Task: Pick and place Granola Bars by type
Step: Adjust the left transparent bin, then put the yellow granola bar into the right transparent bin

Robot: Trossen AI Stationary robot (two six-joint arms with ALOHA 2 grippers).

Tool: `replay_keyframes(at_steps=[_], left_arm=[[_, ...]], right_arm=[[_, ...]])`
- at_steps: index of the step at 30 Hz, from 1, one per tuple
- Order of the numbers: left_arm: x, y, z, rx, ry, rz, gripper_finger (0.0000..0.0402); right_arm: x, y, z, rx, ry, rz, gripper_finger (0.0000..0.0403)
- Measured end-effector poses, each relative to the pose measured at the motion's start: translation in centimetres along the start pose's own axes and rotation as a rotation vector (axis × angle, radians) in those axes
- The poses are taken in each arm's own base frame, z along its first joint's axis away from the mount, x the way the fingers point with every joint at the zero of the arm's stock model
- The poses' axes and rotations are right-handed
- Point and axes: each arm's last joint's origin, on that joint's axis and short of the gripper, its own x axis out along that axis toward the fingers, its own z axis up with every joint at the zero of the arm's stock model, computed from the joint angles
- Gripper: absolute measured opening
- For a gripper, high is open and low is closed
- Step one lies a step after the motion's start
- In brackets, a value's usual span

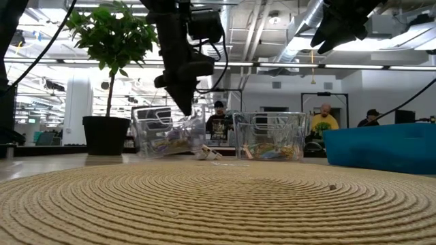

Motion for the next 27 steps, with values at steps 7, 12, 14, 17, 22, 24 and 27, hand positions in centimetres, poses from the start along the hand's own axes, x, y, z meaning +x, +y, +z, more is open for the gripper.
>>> replay_keyframes(at_steps=[7, 12, 14, 17, 22, 24, 27], left_arm=[[-0.1, -0.3, -0.3, 0.015, 0.008, 0.019, 0.0000], [-0.2, -0.9, -0.1, -0.004, -0.028, 0.001, 0.0000], [-0.9, -1.2, 0.2, -0.011, -0.087, -0.026, 0.0000], [-3.0, -1.7, 1.0, -0.016, -0.235, -0.099, 0.0000], [-7.8, -1.6, 1.8, -0.028, -0.475, -0.248, 0.0003], [-9.8, -1.2, 1.7, -0.049, -0.547, -0.292, 0.0012], [-12.2, -0.5, 1.1, -0.079, -0.602, -0.324, 0.0033]], right_arm=[[0.0, 0.0, 0.0, 0.000, 0.000, 0.000, 0.0223], [0.0, 0.1, 0.0, 0.011, 0.014, 0.045, 0.0223], [0.2, 0.3, 0.0, 0.009, 0.028, 0.067, 0.0223], [0.6, 0.6, -0.1, 0.013, 0.052, 0.075, 0.0223], [1.4, 1.3, 0.1, 0.021, 0.070, 0.127, 0.0223], [1.7, 1.9, 0.4, 0.047, 0.057, 0.156, 0.0223], [2.1, 3.0, 0.6, 0.051, 0.043, 0.188, 0.0223]])
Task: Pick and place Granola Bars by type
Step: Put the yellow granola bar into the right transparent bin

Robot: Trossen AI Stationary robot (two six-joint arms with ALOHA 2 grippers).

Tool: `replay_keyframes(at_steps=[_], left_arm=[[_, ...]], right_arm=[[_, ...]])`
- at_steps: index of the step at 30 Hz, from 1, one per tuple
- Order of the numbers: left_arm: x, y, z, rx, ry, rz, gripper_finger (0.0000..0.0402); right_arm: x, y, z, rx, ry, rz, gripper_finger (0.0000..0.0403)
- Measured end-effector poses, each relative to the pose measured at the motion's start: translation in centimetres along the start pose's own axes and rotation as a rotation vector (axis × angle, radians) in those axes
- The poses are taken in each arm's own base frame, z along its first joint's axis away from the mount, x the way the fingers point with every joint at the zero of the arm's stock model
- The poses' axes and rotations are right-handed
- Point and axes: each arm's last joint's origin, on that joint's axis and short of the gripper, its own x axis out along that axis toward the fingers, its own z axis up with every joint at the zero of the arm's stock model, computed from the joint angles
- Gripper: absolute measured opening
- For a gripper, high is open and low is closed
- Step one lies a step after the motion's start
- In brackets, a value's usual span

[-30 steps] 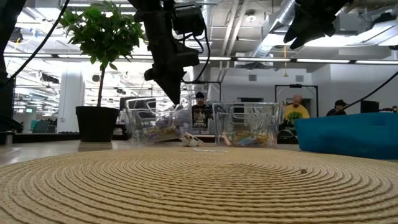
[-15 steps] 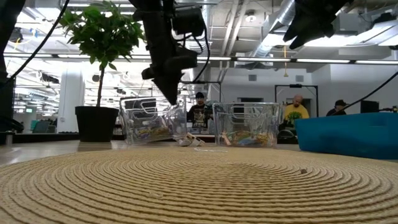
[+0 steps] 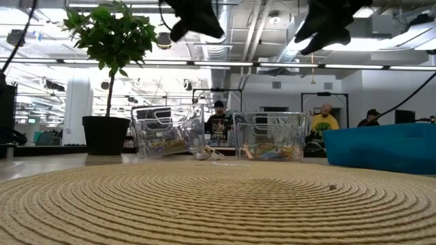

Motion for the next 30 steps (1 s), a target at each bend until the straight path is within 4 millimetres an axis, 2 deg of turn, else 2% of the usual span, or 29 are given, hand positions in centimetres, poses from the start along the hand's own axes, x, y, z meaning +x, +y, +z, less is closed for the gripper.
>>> replay_keyframes(at_steps=[5, 12, 16, 20, 26, 30], left_arm=[[-3.5, -0.3, 0.8, -0.016, -0.063, -0.042, 0.0083], [-5.6, -1.5, 0.4, 0.073, -0.013, -0.247, 0.0129], [-6.3, -2.3, -0.5, 0.163, 0.065, -0.363, 0.0133], [-8.4, -2.4, -1.1, 0.226, 0.064, -0.408, 0.0130], [-11.8, -0.8, -3.3, 0.237, 0.029, -0.420, 0.0118], [-13.0, 0.4, -5.3, 0.228, 0.064, -0.401, 0.0112]], right_arm=[[1.0, 2.7, 1.2, -0.019, 0.024, 0.033, 0.0223], [4.2, 7.4, 3.4, -0.065, 0.077, 0.049, 0.0223], [6.8, 8.9, 4.0, 0.006, 0.123, 0.016, 0.0223], [9.0, 10.2, 4.2, 0.050, 0.155, -0.006, 0.0223], [12.2, 11.7, 4.5, 0.105, 0.187, -0.041, 0.0223], [14.3, 12.3, 4.8, 0.100, 0.221, -0.076, 0.0223]])
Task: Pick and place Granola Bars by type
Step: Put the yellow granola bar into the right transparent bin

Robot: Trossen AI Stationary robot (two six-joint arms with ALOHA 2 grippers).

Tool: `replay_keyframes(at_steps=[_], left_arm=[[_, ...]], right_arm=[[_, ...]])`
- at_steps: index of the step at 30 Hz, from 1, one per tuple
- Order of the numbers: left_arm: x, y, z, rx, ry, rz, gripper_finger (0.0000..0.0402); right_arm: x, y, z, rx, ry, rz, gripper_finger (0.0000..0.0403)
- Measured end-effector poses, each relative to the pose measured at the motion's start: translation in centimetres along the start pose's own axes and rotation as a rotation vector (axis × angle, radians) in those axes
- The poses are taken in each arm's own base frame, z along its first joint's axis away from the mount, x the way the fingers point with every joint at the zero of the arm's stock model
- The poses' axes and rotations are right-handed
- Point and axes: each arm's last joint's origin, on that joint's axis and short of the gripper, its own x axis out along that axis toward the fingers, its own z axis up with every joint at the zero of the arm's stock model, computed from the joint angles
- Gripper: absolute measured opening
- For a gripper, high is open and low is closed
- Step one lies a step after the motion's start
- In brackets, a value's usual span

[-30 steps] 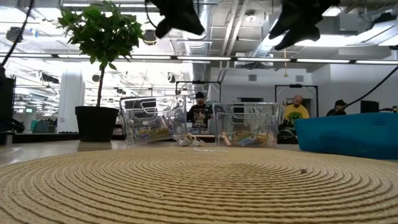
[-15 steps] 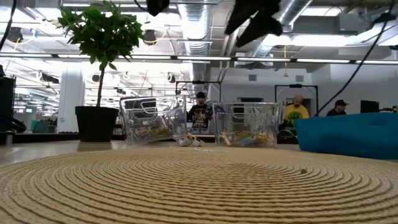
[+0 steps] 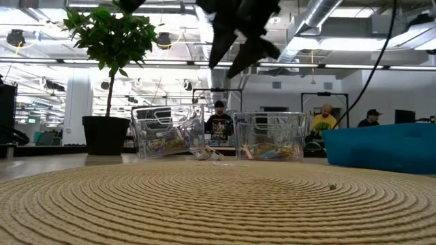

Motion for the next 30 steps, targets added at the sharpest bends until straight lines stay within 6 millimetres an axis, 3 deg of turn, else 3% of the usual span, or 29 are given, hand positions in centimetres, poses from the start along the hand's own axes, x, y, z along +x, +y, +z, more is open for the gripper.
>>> replay_keyframes(at_steps=[7, 19, 30], left_arm=[[-0.5, -0.2, -3.0, -0.044, 0.107, -0.008, 0.0112], [-0.9, -0.5, -4.8, -0.032, 0.150, -0.019, 0.0111], [-1.0, -0.5, -5.0, -0.033, 0.161, -0.015, 0.0111]], right_arm=[[4.0, 0.5, 0.7, -0.013, 0.084, -0.093, 0.0223], [10.0, -1.1, 1.2, 0.036, 0.178, -0.148, 0.0223], [11.6, -3.3, 2.3, 0.090, 0.201, -0.147, 0.0223]])
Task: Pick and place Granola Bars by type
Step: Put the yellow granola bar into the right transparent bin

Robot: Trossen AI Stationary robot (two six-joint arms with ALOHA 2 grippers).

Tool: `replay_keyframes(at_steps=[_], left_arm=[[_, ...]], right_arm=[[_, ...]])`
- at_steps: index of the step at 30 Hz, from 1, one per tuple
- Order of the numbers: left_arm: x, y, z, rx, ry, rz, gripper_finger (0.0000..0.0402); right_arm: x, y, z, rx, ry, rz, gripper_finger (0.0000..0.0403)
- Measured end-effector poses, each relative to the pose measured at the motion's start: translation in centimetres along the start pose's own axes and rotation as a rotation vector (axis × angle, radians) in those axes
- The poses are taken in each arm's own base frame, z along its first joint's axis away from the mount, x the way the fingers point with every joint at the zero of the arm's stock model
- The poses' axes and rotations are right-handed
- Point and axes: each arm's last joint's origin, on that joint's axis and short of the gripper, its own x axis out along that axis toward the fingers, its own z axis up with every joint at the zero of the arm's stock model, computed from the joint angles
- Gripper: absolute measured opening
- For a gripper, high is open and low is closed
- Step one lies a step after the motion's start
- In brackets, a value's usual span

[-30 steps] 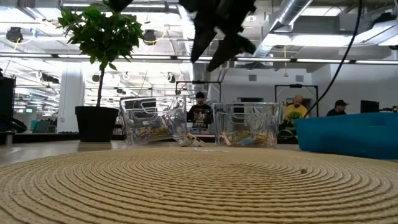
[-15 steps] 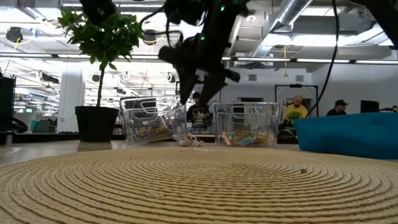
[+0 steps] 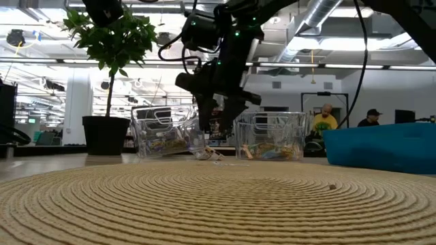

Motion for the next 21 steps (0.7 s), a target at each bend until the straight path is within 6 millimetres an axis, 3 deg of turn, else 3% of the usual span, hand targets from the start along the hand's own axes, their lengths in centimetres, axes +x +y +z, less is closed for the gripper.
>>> replay_keyframes(at_steps=[11, 21], left_arm=[[0.00, 0.00, 0.00, 0.000, 0.000, 0.000, 0.0111], [0.00, 0.00, 0.00, 0.000, 0.000, 0.000, 0.0111]], right_arm=[[0.33, -0.82, 1.00, 0.026, 0.015, 0.050, 0.0223], [1.03, -0.89, 0.32, 0.025, 0.040, 0.060, 0.0223]])
